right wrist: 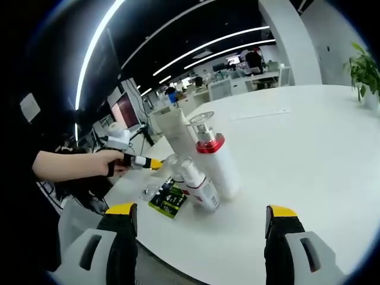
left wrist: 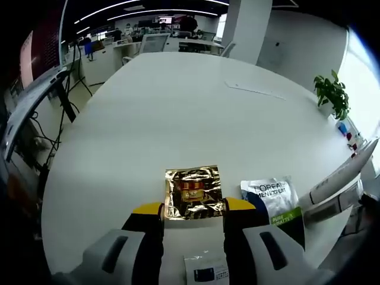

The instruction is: Arrange the skincare products in the storage area until every visible bottle or jar stands upright without overlapping.

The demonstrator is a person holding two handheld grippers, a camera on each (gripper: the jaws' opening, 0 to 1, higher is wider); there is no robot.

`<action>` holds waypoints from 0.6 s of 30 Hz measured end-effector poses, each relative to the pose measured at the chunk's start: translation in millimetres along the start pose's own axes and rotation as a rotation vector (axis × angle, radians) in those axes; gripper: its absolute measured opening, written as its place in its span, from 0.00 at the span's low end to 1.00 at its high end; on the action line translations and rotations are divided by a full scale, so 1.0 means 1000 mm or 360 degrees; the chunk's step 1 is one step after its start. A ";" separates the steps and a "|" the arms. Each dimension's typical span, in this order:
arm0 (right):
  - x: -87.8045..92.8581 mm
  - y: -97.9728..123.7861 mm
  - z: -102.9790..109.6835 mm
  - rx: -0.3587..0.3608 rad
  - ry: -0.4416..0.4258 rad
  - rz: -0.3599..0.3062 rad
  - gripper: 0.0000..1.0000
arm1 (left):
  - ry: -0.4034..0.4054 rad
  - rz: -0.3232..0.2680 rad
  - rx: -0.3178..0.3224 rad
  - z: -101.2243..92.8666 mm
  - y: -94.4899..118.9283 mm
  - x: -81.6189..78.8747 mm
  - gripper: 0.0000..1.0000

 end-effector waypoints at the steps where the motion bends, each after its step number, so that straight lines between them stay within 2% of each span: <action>1: 0.000 0.000 0.000 -0.0001 0.0000 0.0000 0.95 | -0.0004 0.0002 -0.0004 -0.001 0.000 0.001 0.35; 4: 0.000 0.000 0.000 0.0000 0.0001 -0.0004 0.94 | 0.0001 -0.0002 -0.0005 -0.007 0.003 0.008 0.35; 8: 0.001 0.000 0.000 -0.0004 0.0006 0.0003 0.94 | -0.0109 0.0019 -0.0060 -0.005 -0.004 0.011 0.35; 14: 0.001 0.000 0.002 -0.0009 0.0009 0.0009 0.94 | -0.0065 0.0031 -0.0049 -0.011 -0.008 0.016 0.35; 18: 0.001 0.000 0.002 -0.0014 0.0012 0.0010 0.94 | -0.0069 0.0070 -0.0081 -0.011 -0.012 0.018 0.35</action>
Point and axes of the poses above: the point that each gripper's makers call its tool centre point, and the gripper's own axes: y roughly backward along the fingers, z roughly to its left, x roughly out of its underside, the point moved 4 cm from there along y, roughly backward along the fingers, and after that the axes turned 14 degrees about z, right-handed, at the moved point
